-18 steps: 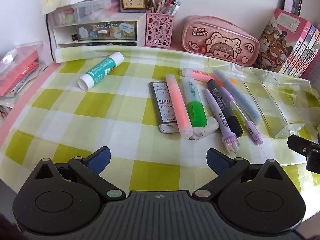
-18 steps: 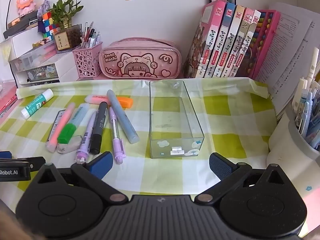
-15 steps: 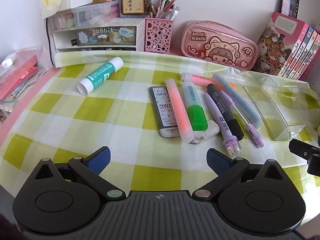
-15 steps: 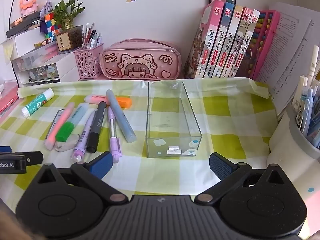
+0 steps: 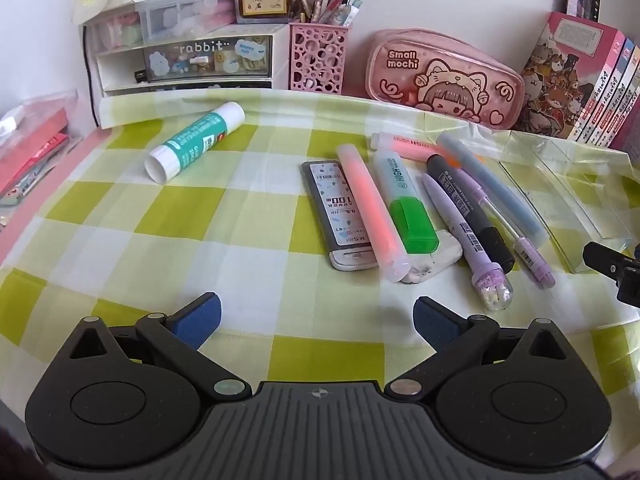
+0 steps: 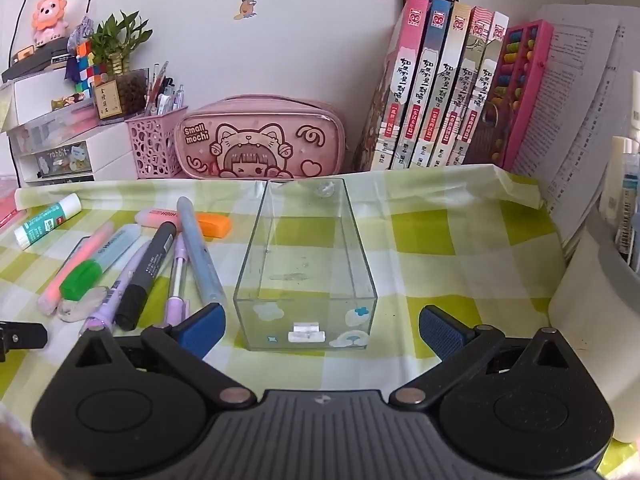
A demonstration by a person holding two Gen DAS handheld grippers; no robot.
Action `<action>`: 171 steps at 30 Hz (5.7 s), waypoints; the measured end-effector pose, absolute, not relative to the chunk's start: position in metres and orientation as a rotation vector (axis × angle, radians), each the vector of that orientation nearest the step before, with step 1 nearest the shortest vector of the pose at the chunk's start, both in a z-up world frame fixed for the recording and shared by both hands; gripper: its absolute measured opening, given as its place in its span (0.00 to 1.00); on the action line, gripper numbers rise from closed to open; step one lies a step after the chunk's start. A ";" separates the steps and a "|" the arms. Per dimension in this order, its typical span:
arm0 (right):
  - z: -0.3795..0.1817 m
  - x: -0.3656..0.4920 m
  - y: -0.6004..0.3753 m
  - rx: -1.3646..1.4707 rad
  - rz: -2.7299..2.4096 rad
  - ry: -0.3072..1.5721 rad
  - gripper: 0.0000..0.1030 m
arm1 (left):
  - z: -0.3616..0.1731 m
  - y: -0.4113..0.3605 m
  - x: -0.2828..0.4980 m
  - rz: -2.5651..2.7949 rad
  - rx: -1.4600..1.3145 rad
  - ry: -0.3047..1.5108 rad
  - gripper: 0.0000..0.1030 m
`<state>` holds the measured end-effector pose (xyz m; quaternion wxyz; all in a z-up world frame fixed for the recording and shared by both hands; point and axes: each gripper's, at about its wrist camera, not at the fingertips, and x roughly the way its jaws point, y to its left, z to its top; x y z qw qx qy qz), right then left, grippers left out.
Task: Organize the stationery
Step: 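Move the left tool toward the pink highlighter among the pens, then close the left gripper on the pink highlighter, then lift the pink highlighter with the left gripper toward the clear box, then lower the pink highlighter into the clear box and open the left gripper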
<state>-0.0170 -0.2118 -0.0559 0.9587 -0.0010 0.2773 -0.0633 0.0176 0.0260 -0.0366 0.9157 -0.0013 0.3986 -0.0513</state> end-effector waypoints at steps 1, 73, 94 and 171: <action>-0.057 -0.015 -0.212 -0.003 -0.124 0.566 1.00 | -0.037 0.026 0.018 -0.110 0.000 0.816 0.95; -0.069 0.032 -0.211 0.018 -0.086 0.615 0.82 | -0.010 0.016 0.107 -0.247 -0.146 0.877 0.00; -0.069 0.032 -0.210 0.012 -0.077 0.620 0.87 | -0.025 -0.020 0.129 -0.247 0.090 0.957 0.15; -0.068 0.033 -0.211 0.015 -0.071 0.620 0.88 | -0.016 -0.110 0.175 -0.626 -0.692 1.203 0.14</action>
